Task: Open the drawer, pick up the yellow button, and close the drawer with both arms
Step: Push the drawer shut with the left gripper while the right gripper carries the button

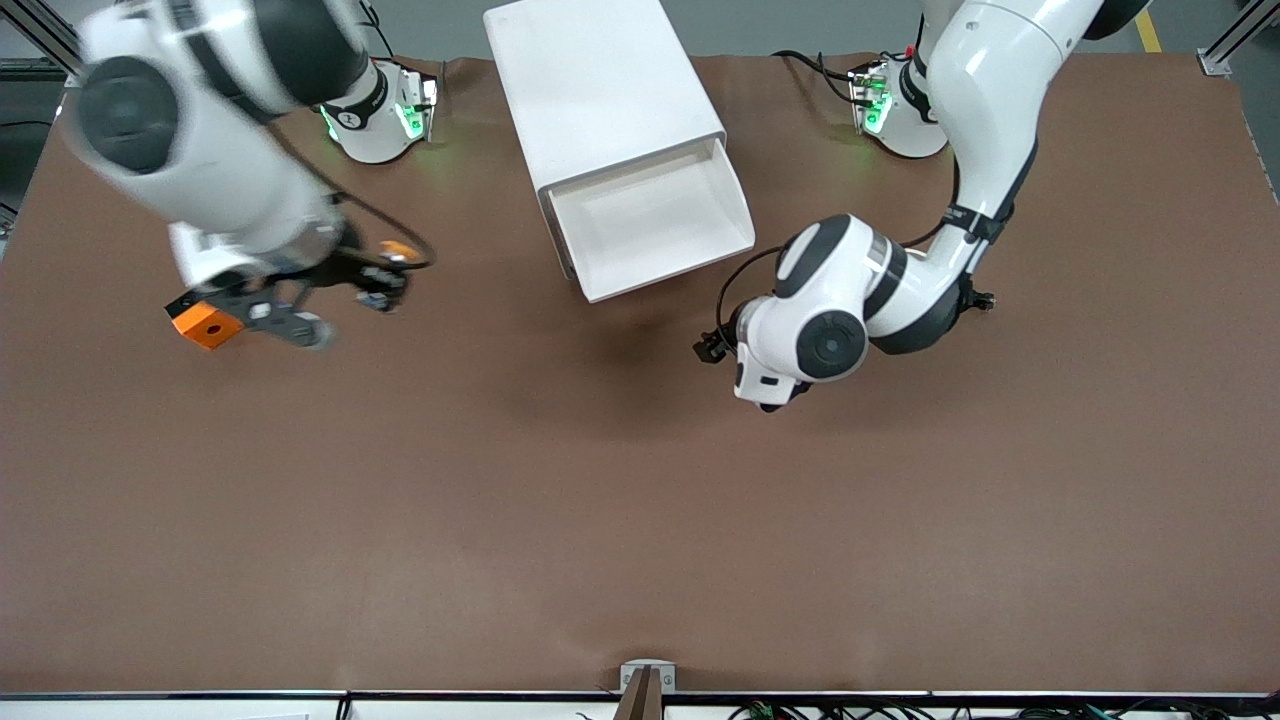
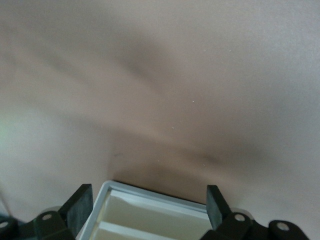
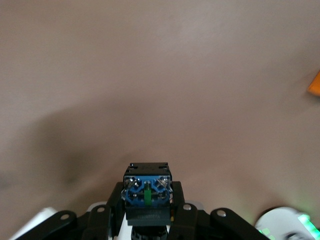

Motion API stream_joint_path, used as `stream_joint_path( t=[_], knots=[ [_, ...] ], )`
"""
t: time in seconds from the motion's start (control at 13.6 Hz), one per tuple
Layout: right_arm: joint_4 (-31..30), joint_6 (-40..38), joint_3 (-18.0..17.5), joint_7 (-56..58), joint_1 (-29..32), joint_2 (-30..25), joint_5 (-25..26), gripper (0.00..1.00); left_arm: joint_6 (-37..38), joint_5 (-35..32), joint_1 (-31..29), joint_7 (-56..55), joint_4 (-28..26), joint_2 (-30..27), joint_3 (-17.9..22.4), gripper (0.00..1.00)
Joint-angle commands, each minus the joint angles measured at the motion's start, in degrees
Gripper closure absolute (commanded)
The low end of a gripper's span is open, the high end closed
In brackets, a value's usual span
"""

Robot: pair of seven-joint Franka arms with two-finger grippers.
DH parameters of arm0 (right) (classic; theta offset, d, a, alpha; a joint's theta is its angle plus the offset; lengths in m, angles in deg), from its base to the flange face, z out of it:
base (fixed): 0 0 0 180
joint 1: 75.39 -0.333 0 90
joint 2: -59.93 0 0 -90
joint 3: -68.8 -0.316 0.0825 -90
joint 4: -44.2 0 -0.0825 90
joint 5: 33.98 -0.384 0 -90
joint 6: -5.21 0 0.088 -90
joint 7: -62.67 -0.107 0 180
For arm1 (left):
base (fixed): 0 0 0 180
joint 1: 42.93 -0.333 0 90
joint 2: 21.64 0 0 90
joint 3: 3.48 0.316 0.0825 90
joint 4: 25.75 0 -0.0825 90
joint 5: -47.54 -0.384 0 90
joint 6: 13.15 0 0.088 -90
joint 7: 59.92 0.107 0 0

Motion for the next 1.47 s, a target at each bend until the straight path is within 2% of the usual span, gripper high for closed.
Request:
stream_joint_path(
  t=[0.0,0.29,0.59,0.88,1.17,1.39],
  knots=[
    [-8.2,2.6,-1.2,14.7,9.2,-4.4,-0.9,1.00,-1.9,-2.4,0.1,0.4,-5.9,-4.9,-1.5,0.00],
    [-17.4,14.5,-1.2,31.5,19.3,-4.4,-0.2,1.00,-1.9,-2.4,2.6,0.4,-7.0,-6.8,-2.3,0.00],
    [-25.8,30.3,-1.2,43.6,27.2,-2.3,4.4,1.00,-1.9,-2.4,5.7,0.4,-8.0,-9.1,-2.9,0.00],
    [-28.1,42.2,-1.2,44.8,31.0,4.4,7.7,1.00,-1.5,-2.4,8.3,0.4,-9.6,-9.9,-3.5,0.00],
    [-27.2,54.2,-1.3,46.9,33.9,13.3,7.8,1.00,-1.5,-2.4,11.4,0.3,-9.5,-9.9,-3.5,0.00],
    [-24.3,57.0,-1.3,46.5,34.1,18.3,7.2,1.00,-1.5,-2.4,13.1,0.4,-9.4,-9.9,-3.5,0.00]
  ],
)
